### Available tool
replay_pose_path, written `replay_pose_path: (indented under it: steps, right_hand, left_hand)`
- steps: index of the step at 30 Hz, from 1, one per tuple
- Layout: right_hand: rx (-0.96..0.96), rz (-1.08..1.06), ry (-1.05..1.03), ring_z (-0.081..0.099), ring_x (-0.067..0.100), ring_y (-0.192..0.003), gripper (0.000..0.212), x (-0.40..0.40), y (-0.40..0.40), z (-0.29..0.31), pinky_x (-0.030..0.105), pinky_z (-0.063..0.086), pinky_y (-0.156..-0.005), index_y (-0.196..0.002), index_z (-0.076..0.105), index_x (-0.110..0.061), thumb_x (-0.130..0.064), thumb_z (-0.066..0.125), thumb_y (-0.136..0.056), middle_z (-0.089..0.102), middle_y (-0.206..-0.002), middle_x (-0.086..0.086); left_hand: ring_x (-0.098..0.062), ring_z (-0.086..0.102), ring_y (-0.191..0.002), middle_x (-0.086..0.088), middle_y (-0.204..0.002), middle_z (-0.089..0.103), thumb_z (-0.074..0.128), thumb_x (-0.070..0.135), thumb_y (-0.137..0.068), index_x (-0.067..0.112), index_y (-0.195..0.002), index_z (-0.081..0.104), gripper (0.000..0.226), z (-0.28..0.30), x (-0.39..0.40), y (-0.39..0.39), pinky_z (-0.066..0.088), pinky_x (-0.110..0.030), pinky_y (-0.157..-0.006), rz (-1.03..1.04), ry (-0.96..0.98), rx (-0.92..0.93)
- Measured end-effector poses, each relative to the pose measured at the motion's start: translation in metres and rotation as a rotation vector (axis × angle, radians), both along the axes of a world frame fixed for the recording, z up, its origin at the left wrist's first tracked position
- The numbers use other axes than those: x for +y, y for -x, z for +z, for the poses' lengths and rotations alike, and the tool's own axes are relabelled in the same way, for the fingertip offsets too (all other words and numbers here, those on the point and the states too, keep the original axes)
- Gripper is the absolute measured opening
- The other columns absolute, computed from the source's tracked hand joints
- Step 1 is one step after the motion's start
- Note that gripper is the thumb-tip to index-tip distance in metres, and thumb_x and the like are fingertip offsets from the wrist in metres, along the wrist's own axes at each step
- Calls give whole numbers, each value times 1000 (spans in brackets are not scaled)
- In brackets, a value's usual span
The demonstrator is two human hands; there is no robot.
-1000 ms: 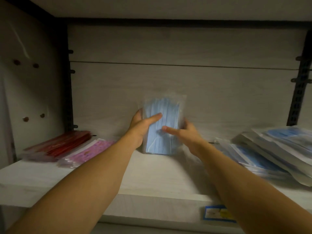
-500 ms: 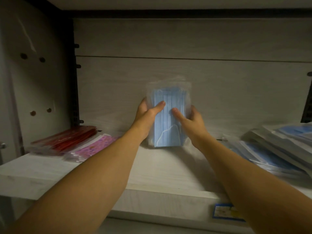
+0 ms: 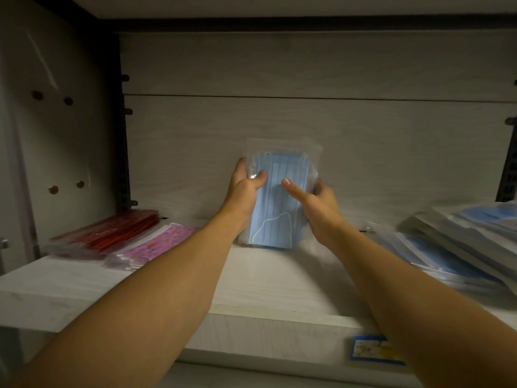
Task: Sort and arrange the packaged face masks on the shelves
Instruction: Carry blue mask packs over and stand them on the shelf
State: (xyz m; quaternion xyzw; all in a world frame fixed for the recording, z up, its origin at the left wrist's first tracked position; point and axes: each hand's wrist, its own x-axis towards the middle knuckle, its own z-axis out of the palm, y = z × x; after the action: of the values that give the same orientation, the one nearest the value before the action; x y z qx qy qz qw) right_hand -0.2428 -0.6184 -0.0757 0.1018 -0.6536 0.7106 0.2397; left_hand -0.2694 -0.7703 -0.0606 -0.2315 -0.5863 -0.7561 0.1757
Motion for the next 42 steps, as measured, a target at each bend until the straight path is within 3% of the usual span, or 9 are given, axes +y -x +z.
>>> replay_pose_path:
  steps: [4, 8, 14, 18, 22, 26, 32, 38, 42]
  right_hand:
    - [-24, -31, -92, 72, 16, -99, 69, 4, -5, 0, 37, 60, -82, -125, 63, -17, -50, 88, -70, 73, -111, -1]
    - [-69, -79, -121, 60, 12, -87, 68, 7, -6, 2, 26, 44, -69, -121, 58, -12, -56, 81, -74, 63, -102, -3]
    - [-66, -6, -91, 71, 7, -91, 46, -4, -9, 0, 23, 57, -73, -118, 63, -23, -48, 79, -82, 73, -105, -7]
    - [1, 33, -1, 74, 17, -99, 47, -5, -7, 1, 40, 60, -89, -123, 63, -17, -41, 78, -85, 75, -111, 1]
    - [9, 26, -37, 73, 13, -96, 38, 6, -7, 0, 32, 61, -81, -117, 58, -22, -36, 76, -87, 71, -114, 0]
    - [-92, 76, -170, 70, 20, -108, 79, 17, -8, -5, 46, 57, -95, -128, 53, -20, -47, 89, -63, 69, -121, 1]
    - [-128, 151, -184, 73, 24, -102, 51, 20, -2, -8, 44, 58, -93, -120, 61, -14, -6, 85, -76, 74, -113, 6]
    - [-85, 107, -130, 72, 25, -103, 59, 15, 2, -4, 45, 59, -91, -125, 60, -9, -4, 87, -74, 72, -116, 9]
    - [-101, 140, -112, 72, 24, -100, 40, 18, 1, -5, 45, 59, -88, -109, 59, -24, -6, 82, -81, 72, -112, 5]
  left_hand:
    - [-26, 71, -106, -6, -113, 73, 71, 22, -79, 17, -118, 62, 40, -2, -5, -1, 53, -52, -100, 25, -35, 15]
    - [-25, 72, -101, -5, -107, 75, 70, 21, -80, 19, -113, 64, 34, -4, -7, -1, 54, -51, -98, 24, -42, 9]
    - [-19, 66, -116, -1, -125, 69, 63, 20, -89, 20, -133, 57, 44, -5, 2, 0, 49, -48, -107, 27, 13, 27]
    - [-23, 66, -116, -6, -129, 66, 58, 13, -96, 19, -138, 51, 43, -2, 3, 2, 52, -50, -103, 12, -36, 45]
    - [-27, 69, -110, -9, -121, 69, 64, 17, -85, 20, -126, 55, 41, -5, 1, 3, 56, -47, -94, -24, -46, 60]
    - [-23, 69, -109, -5, -115, 72, 70, 25, -79, 18, -120, 60, 43, -7, -5, 5, 53, -41, -98, 7, 15, 20]
    - [-18, 69, -104, -1, -112, 71, 61, 5, -94, 25, -116, 59, 29, -10, -4, 9, 55, -42, -97, 16, 144, -15]
    - [-23, 71, -99, -7, -110, 72, 68, 10, -81, 17, -118, 59, 39, -7, -5, 6, 58, -42, -89, 41, 103, -24]
    - [-22, 71, -103, -5, -113, 72, 68, 15, -77, 20, -122, 59, 47, -11, -9, 5, 56, -48, -96, 40, 164, -50]
